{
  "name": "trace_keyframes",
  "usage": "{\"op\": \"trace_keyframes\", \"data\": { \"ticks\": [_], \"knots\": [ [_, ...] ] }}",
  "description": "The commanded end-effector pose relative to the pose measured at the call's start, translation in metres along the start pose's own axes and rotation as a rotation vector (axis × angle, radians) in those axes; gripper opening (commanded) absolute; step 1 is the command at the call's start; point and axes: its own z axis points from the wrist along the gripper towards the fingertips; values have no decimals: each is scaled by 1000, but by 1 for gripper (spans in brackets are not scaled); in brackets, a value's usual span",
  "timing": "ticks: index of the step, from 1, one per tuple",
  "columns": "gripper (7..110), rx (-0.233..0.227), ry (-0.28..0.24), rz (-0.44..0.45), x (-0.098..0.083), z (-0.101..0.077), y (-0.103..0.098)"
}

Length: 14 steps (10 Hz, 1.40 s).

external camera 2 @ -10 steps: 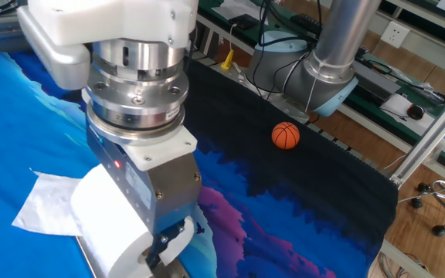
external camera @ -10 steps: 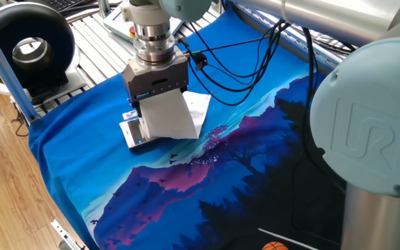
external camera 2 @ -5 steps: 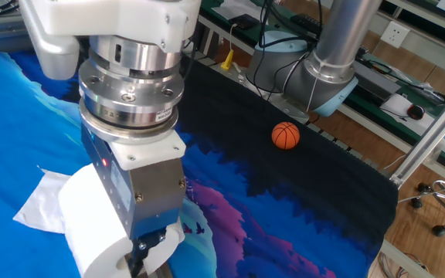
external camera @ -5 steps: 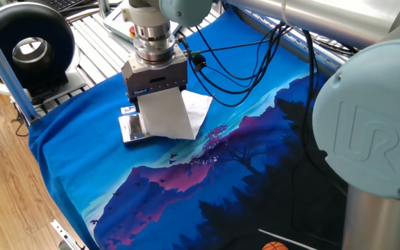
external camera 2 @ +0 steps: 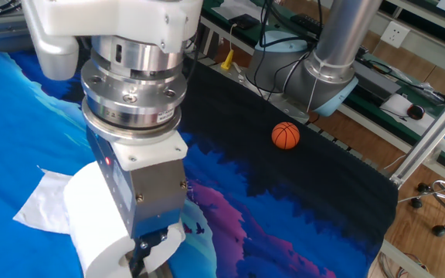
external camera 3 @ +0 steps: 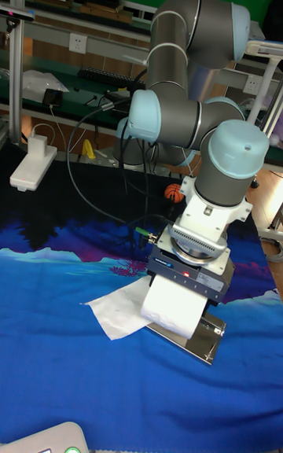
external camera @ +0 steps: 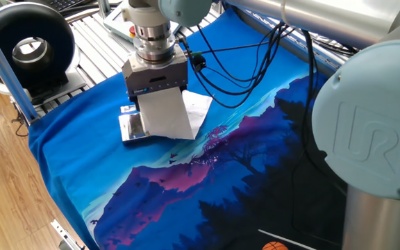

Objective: Put the toilet paper on its holder

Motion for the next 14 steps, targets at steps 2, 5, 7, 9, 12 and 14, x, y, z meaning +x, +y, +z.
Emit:
{"op": "trace_keyframes", "data": {
  "ticks": [2,5,7,9,12,14],
  "knots": [
    [7,-33,31,34,4,-8,22],
    [7,-69,33,41,3,-11,34],
    [7,-75,32,59,2,-11,42],
    [7,-89,41,94,1,-9,58],
    [7,-76,43,95,-1,-5,61],
    [7,-58,72,43,5,-3,53]
  ]
}}
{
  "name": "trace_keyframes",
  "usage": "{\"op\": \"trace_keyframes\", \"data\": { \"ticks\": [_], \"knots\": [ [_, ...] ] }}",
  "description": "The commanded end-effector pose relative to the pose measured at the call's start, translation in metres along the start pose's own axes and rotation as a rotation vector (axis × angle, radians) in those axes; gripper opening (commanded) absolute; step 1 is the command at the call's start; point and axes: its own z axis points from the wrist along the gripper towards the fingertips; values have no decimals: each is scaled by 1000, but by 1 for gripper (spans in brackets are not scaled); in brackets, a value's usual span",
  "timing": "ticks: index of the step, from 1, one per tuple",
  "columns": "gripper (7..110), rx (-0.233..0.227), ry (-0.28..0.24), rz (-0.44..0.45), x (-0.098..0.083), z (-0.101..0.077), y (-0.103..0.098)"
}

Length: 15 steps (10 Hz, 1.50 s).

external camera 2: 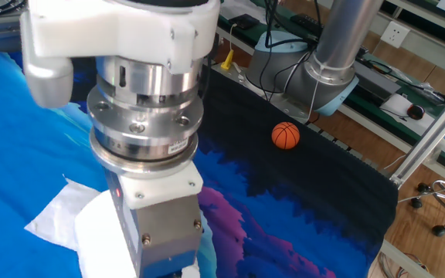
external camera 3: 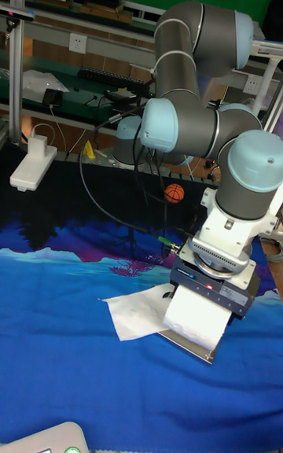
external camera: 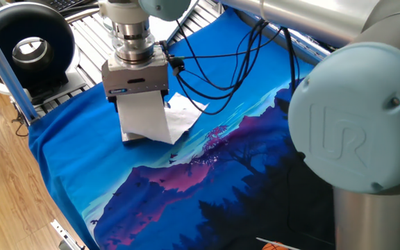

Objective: Put the toilet paper on its holder

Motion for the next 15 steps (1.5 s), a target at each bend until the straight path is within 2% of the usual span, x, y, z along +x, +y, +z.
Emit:
{"op": "trace_keyframes", "data": {
  "ticks": [1,2,3,4,5,6,7,9,10,13,14,15],
  "knots": [
    [7,19,71,-67,14,0,-5],
    [7,-14,88,-135,18,0,1],
    [44,-88,115,-217,25,-3,16],
    [44,-80,104,-247,20,-7,12],
    [66,-42,77,-274,8,-11,0],
    [66,-27,31,-288,-5,-13,-4],
    [88,-34,13,-295,-10,-14,-3],
    [88,-53,3,-284,-12,-13,4],
    [88,-54,19,-255,-7,-14,6],
    [88,-58,62,-239,5,-15,8],
    [110,-50,59,-237,3,-13,7],
    [110,-62,48,-239,1,-10,12]
  ]
}}
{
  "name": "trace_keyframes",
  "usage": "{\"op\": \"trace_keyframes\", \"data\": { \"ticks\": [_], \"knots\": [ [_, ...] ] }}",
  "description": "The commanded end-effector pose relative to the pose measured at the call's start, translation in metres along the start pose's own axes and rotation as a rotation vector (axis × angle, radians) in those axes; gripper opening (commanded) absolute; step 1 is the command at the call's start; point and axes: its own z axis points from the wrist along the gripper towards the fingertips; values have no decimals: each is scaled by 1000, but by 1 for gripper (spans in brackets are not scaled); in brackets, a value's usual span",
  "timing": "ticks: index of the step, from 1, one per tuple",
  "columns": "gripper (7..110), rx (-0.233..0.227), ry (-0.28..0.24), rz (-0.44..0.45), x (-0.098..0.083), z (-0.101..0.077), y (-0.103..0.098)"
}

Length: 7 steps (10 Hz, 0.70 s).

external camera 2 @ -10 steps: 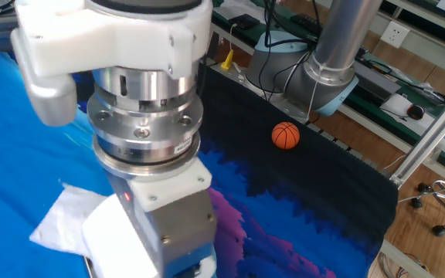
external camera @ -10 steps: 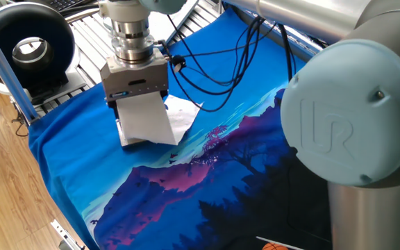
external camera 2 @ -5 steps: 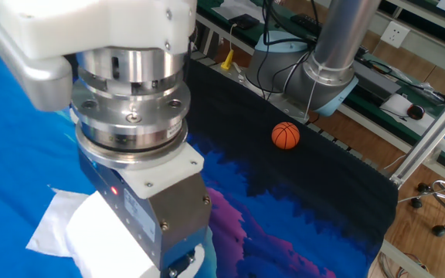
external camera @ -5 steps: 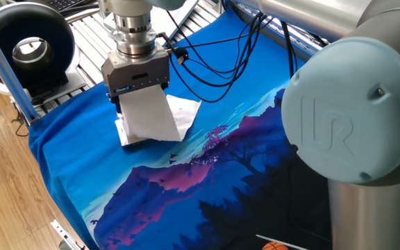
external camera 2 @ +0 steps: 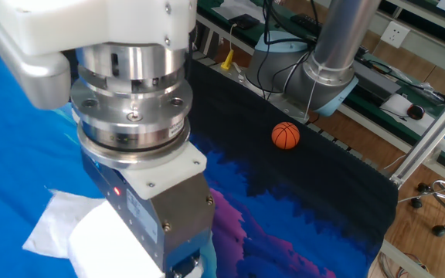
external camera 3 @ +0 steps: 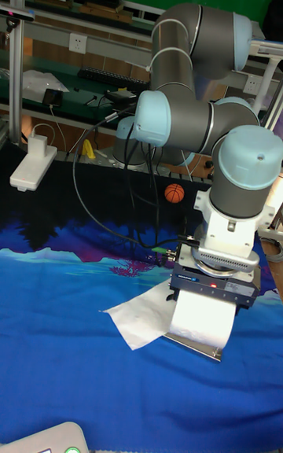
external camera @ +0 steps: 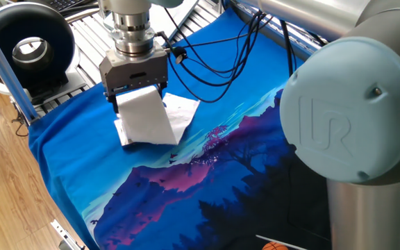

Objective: Put the toilet paper on its holder

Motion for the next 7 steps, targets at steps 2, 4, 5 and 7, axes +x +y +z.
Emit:
{"op": "trace_keyframes", "data": {
  "ticks": [2,4,5,7],
  "knots": [
    [110,-63,-58,36,-18,3,20],
    [110,-103,-40,42,-16,-8,28],
    [110,-106,-30,35,-16,-15,26],
    [110,-99,-43,36,-24,-24,20]
  ]
}}
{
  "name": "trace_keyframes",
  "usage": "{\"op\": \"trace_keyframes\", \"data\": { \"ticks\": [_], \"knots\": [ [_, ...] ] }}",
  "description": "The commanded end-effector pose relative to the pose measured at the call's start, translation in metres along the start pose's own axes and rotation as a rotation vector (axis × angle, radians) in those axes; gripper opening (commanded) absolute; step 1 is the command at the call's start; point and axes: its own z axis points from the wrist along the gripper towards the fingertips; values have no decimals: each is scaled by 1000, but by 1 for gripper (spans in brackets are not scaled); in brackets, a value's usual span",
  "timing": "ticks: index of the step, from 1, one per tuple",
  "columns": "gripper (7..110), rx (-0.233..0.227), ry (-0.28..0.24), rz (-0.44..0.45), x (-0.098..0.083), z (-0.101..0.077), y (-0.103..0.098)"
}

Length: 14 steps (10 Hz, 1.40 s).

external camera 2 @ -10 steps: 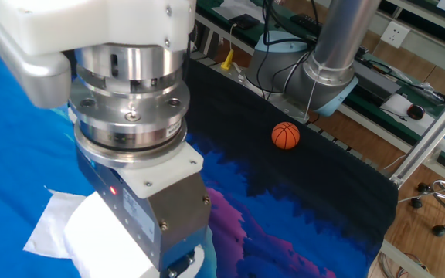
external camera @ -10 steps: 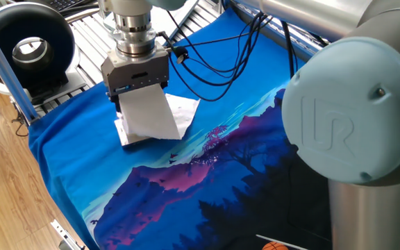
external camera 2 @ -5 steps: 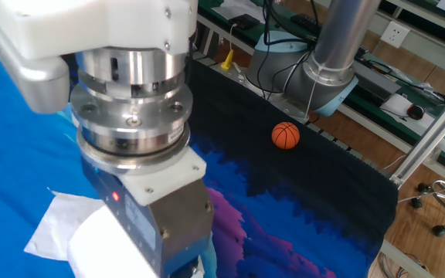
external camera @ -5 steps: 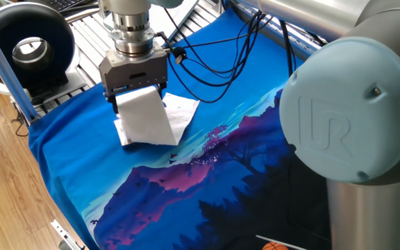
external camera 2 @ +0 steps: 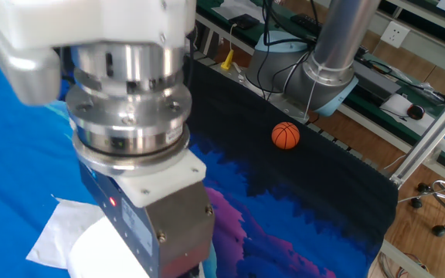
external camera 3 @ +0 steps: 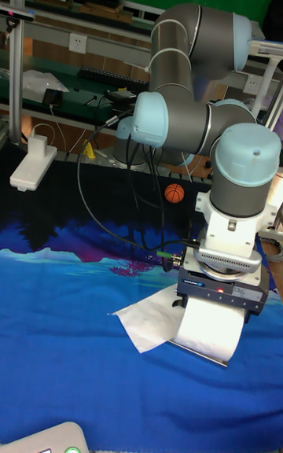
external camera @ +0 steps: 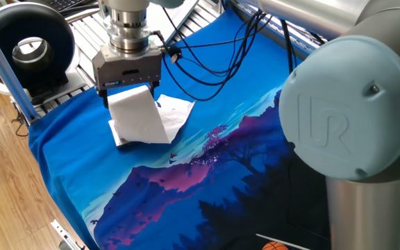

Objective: Put the toilet paper on its holder

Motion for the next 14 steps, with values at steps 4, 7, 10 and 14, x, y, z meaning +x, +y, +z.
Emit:
{"op": "trace_keyframes", "data": {
  "ticks": [4,7,10,14],
  "knots": [
    [110,-32,-24,5,-17,-20,2],
    [110,-39,5,-16,-23,-33,-8],
    [88,104,35,-100,-51,-51,-86],
    [88,191,-102,-225,-106,-33,-185]
  ]
}}
